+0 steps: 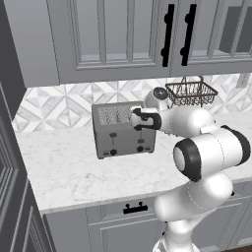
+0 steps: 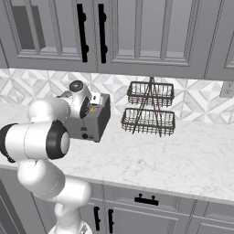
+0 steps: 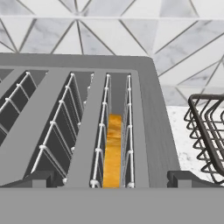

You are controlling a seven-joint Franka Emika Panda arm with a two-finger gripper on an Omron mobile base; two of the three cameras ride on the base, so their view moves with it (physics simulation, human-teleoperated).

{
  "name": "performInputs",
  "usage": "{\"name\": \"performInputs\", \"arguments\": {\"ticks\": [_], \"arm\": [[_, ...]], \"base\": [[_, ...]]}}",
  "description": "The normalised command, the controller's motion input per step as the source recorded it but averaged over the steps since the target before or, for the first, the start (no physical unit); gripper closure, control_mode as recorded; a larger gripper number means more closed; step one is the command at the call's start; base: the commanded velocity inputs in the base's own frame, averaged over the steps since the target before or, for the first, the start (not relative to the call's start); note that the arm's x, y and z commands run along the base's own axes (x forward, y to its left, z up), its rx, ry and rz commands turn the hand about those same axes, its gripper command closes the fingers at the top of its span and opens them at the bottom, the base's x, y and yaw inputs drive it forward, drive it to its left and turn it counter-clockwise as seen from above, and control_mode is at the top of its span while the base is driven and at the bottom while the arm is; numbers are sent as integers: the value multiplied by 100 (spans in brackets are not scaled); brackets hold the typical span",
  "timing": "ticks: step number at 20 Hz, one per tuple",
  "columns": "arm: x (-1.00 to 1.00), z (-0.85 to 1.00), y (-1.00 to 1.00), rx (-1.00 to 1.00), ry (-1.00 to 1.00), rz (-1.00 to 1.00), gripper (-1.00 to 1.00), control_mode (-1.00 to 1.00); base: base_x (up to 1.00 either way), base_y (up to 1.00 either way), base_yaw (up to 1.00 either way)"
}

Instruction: Start the toaster. Once the lever pops up, take the bread to the plate on the dining counter.

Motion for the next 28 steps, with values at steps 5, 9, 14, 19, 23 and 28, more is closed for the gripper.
{"name": "performInputs", "arguments": {"ticks": [5,9,14,19,23,28], "arm": [[0,0,0,0,0,0,-100,-100],[0,0,0,0,0,0,-100,-100],[0,0,0,0,0,0,-100,-100],[0,0,0,0,0,0,-100,-100],[0,0,0,0,0,0,-100,-100],[0,0,0,0,0,0,-100,-100]], "base": [[0,0,0],[0,0,0],[0,0,0],[0,0,0],[0,0,0],[0,0,0]]}}
